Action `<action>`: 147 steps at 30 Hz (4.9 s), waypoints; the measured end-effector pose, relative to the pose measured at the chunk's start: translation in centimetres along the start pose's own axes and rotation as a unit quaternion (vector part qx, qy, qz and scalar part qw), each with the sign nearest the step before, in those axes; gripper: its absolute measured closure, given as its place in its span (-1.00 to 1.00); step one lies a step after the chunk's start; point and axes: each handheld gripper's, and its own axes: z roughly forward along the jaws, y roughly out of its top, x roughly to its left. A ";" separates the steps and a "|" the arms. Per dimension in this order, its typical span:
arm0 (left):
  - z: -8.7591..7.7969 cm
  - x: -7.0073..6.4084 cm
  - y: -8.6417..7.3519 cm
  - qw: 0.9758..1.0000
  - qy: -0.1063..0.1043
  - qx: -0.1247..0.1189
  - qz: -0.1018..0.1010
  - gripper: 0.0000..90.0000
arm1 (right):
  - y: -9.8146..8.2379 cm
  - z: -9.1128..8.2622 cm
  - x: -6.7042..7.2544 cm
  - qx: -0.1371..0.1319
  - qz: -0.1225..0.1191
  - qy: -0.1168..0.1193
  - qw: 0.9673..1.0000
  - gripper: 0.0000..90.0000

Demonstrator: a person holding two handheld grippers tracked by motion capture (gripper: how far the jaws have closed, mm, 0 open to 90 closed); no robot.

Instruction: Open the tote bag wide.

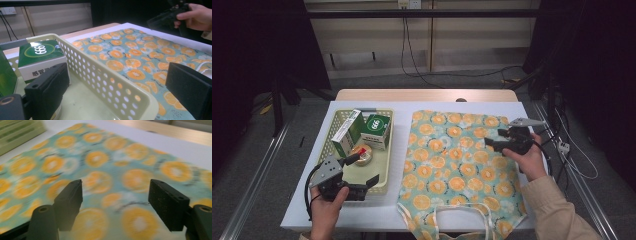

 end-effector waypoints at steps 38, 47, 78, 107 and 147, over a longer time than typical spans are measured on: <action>0.2 0.1 -0.1 1.000 -0.004 0.002 -0.010 -0.89 | -5.8 1.4 16.8 0.074 -0.232 0.249 0.937 0.63; 0.4 -0.1 0.1 1.000 -0.007 0.004 -0.003 -0.89 | -4.5 2.9 16.6 0.080 -0.226 0.238 0.941 1.00; -0.1 0.4 -0.2 1.000 -0.002 0.002 -0.012 -0.89 | -0.8 6.4 13.2 0.075 -0.160 0.141 0.974 0.10; 0.7 0.0 -0.2 1.000 -0.009 0.012 -0.010 -0.89 | -0.9 7.4 4.4 0.043 -0.075 0.043 0.995 1.00; 0.6 -0.1 0.1 1.000 -0.016 0.005 -0.018 -0.90 | -0.1 4.4 11.1 0.057 -0.061 0.165 0.983 -0.45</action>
